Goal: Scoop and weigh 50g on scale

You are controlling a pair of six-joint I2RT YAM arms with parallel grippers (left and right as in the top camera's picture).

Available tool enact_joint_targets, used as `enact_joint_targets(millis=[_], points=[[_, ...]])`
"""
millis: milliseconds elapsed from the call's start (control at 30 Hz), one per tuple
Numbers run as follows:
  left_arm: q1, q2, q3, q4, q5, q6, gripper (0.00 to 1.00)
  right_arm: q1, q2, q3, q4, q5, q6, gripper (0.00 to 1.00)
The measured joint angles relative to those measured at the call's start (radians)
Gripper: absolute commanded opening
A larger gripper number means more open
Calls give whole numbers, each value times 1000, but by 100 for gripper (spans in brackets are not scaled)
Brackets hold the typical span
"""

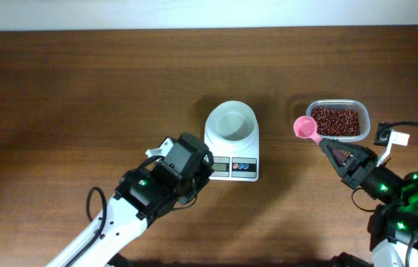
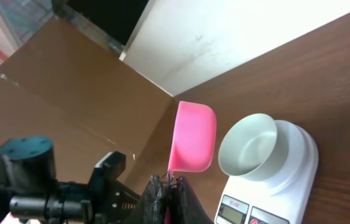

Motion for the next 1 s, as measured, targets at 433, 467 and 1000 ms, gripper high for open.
enact_joint_targets(millis=[433, 467, 1000], points=[[-75, 134, 4, 162, 44, 847, 0, 0, 30, 0, 1, 143, -41, 4], [-75, 177, 11, 135, 46, 880, 0, 0, 30, 0, 1, 150, -41, 4], [-187, 271, 124, 87, -51, 1022, 8, 2, 35, 542, -1233, 600, -571, 4]])
